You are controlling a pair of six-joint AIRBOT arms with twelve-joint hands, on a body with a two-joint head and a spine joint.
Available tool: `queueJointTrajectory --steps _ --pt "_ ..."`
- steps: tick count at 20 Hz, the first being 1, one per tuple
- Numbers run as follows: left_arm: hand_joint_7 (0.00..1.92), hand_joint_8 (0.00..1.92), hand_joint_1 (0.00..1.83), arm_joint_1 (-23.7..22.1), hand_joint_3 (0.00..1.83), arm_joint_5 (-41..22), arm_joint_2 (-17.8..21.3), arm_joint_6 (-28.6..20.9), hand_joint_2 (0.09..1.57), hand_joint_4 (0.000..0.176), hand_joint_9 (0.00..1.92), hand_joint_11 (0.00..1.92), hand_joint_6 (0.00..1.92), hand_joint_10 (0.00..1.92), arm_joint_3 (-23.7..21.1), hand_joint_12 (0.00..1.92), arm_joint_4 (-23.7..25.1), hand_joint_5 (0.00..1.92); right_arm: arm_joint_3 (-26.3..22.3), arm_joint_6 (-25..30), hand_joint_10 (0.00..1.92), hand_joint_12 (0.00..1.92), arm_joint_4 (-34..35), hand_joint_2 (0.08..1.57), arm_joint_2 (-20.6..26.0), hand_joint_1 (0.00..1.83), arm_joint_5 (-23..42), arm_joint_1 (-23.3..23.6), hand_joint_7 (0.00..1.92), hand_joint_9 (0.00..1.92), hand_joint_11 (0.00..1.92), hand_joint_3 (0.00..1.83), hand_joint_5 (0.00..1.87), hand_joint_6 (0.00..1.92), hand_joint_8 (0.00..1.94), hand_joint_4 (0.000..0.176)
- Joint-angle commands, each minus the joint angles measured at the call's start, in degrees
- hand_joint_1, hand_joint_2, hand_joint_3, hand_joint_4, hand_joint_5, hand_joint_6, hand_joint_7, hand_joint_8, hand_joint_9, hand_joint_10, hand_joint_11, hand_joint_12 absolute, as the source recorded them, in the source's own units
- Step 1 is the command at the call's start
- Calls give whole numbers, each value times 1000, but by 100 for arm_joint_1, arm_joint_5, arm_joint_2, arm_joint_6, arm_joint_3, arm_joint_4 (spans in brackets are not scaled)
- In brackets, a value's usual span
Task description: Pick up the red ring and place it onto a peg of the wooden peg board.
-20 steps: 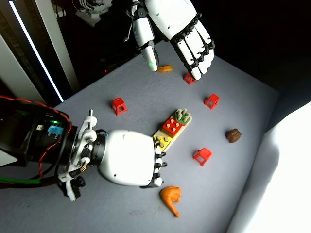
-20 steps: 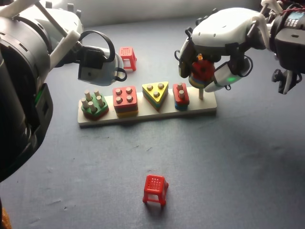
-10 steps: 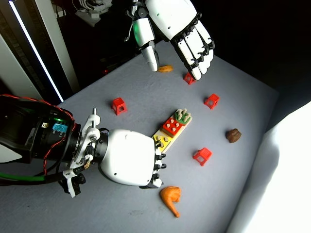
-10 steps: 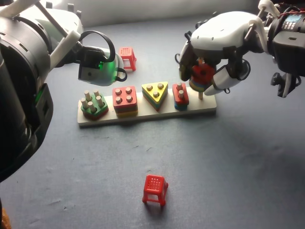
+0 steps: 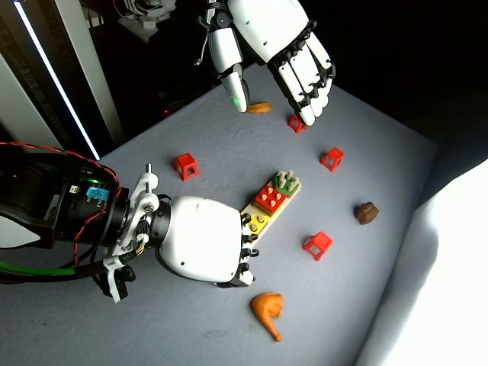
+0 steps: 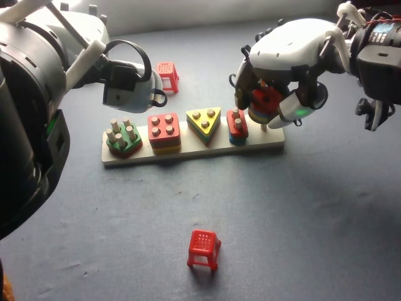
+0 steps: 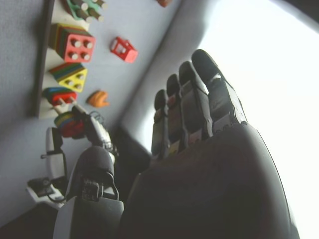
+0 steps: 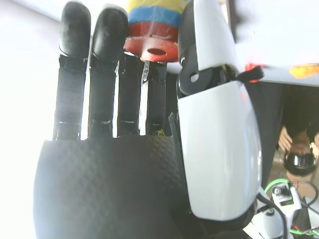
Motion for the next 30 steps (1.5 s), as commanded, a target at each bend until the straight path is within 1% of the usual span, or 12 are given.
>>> queueJointTrajectory --steps 1,7,12,16,18,24,25,26,27,28,29,30 --pt "229 4 0 -37 0 37 17 17 1312 0 251 0 0 6 22 756 589 148 -13 -30 1209 1362 24 1111 26 1373 630 5 1012 938 678 0 911 1017 845 0" --pt "264 6 0 -36 1 37 17 17 1321 0 305 0 3 10 22 918 589 166 6 -148 1179 1351 24 1103 20 1374 636 -54 1046 934 667 0 931 1024 787 0" --pt "239 1 0 -37 0 37 17 17 1317 0 276 0 0 0 25 909 591 142 9 -207 1205 1318 24 1113 45 1370 574 -52 1006 901 652 0 932 1047 853 0" --pt "260 4 0 -37 0 37 17 17 1317 0 291 0 1 2 26 949 591 155 3 -134 1141 1273 24 1091 96 1376 511 8 1047 942 689 0 993 957 774 0" --pt "303 11 0 -37 0 37 17 17 1303 0 331 0 10 12 28 1056 592 205 -27 -134 1171 1293 24 1096 130 1375 489 13 1036 928 663 1 986 957 796 0" --pt "280 1 0 -35 0 20 17 17 1309 0 300 0 0 3 26 1048 593 179 -6 -321 1188 1319 23 1109 62 1371 543 -105 1002 908 662 0 954 1031 844 0" --pt "290 5 0 -35 0 18 17 17 1311 0 302 0 1 4 26 1047 593 183 62 -385 752 1331 23 1138 -13 1235 544 -134 962 867 602 4 905 1147 952 0" --pt "283 1 0 -35 1 18 17 17 1314 0 291 0 1 1 28 1034 593 181 144 -385 467 1296 23 1149 -81 1208 544 -151 971 935 592 0 870 1191 963 9" --pt "299 5 0 -35 0 18 17 17 1313 0 311 0 5 7 28 1084 593 201 219 -385 296 1226 23 1183 -128 1139 544 -164 922 923 563 0 830 1208 444 0" --pt "311 6 0 -36 0 18 17 17 1313 0 326 0 3 9 27 1104 593 201 276 -384 186 1145 23 1115 -157 1175 562 -171 919 898 543 0 739 548 208 0" --pt "293 4 0 -36 1 18 17 17 1316 0 308 0 0 3 27 1076 593 172 324 -383 106 1082 23 1074 -174 1162 649 -192 921 887 543 0 766 229 80 0" --pt "299 7 0 -36 0 18 17 17 1314 0 314 0 4 6 27 1071 593 176 349 -383 54 1080 23 1072 -182 1149 738 -212 899 863 499 0 769 92 25 0"
